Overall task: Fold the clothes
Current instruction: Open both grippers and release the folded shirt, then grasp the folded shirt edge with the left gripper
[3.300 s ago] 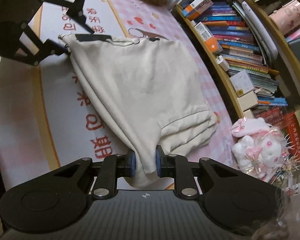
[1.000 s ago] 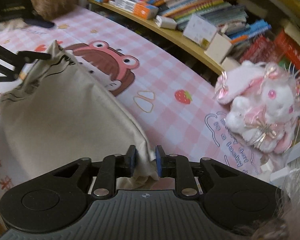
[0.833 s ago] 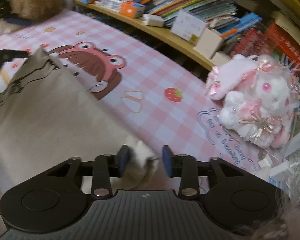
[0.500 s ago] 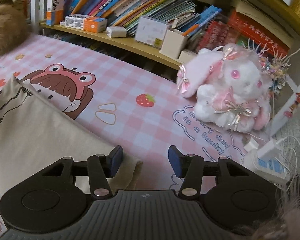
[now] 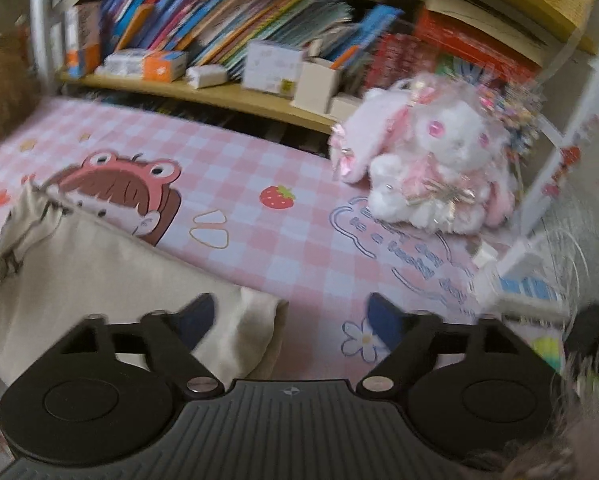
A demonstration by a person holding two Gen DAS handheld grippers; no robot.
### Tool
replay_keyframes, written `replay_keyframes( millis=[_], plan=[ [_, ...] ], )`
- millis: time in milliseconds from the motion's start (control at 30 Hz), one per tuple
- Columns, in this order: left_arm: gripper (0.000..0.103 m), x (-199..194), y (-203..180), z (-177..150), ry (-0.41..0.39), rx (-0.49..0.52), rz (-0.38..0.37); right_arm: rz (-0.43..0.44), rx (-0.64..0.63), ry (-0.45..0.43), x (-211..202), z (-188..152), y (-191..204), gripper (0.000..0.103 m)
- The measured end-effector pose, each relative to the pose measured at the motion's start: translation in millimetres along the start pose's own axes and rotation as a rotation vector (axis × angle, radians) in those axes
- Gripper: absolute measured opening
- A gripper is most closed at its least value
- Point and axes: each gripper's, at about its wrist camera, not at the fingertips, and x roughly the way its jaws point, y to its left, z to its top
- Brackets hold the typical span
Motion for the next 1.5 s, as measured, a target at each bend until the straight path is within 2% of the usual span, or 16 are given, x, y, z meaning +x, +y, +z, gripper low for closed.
replay_keyframes(
  millis=[200, 300, 367, 500, 567, 667, 700, 733, 867, 1000, 1100, 1167, 1233, 1300, 1433, 1500],
  plan=[
    [0.061, -1, 10, -10, 0.001, -0.150, -0.031, 0.113, 0.394, 0.033, -21, -31, -15, 0.090],
    [0.061, 1, 12, -13, 0.005, -0.190, -0.049, 0.166, 0.563, 0.079, -22, -54, -18, 0.085],
    [0.061, 3, 12, -15, 0.009, -0.204, -0.058, 0.180, 0.637, 0.099, -23, -66, -19, 0.076],
    [0.060, 14, 19, -18, 0.033, -0.258, -0.077, 0.146, 0.658, 0.144, -21, -76, -19, 0.064],
    [0.058, 21, 25, -20, 0.050, -0.301, -0.089, 0.149, 0.654, 0.165, -20, -79, -17, 0.052],
    [0.028, 21, 33, -21, 0.049, -0.387, -0.155, 0.152, 0.641, 0.174, -18, -80, -15, 0.044],
    [0.012, 18, 34, -20, 0.039, -0.407, -0.187, 0.151, 0.636, 0.176, -17, -80, -14, 0.043],
    [0.006, 15, 35, -18, 0.029, -0.427, -0.219, 0.150, 0.635, 0.178, -16, -81, -15, 0.043],
    [0.005, -9, 38, -9, -0.090, -0.474, -0.333, 0.138, 0.625, 0.189, -15, -81, -13, 0.042],
    [0.005, 23, 60, -22, 0.019, -0.556, -0.231, 0.125, 0.623, 0.193, -14, -81, -11, 0.043],
    [0.014, 32, 69, -26, 0.050, -0.586, -0.221, 0.115, 0.601, 0.193, -14, -80, -8, 0.043],
    [0.022, 28, 69, -23, 0.033, -0.572, -0.218, 0.113, 0.597, 0.192, -14, -80, -8, 0.042],
    [0.039, 26, 70, -17, 0.004, -0.550, -0.207, 0.111, 0.594, 0.189, -15, -80, -8, 0.042],
    [0.043, 28, 71, -11, -0.013, -0.542, -0.211, 0.108, 0.591, 0.188, -15, -81, -7, 0.042],
    [0.034, 42, 74, -2, 0.004, -0.515, -0.259, 0.098, 0.584, 0.189, -15, -80, -5, 0.043],
    [0.006, 49, 73, -1, 0.021, -0.506, -0.290, 0.095, 0.581, 0.190, -15, -79, -5, 0.043]
  ],
)
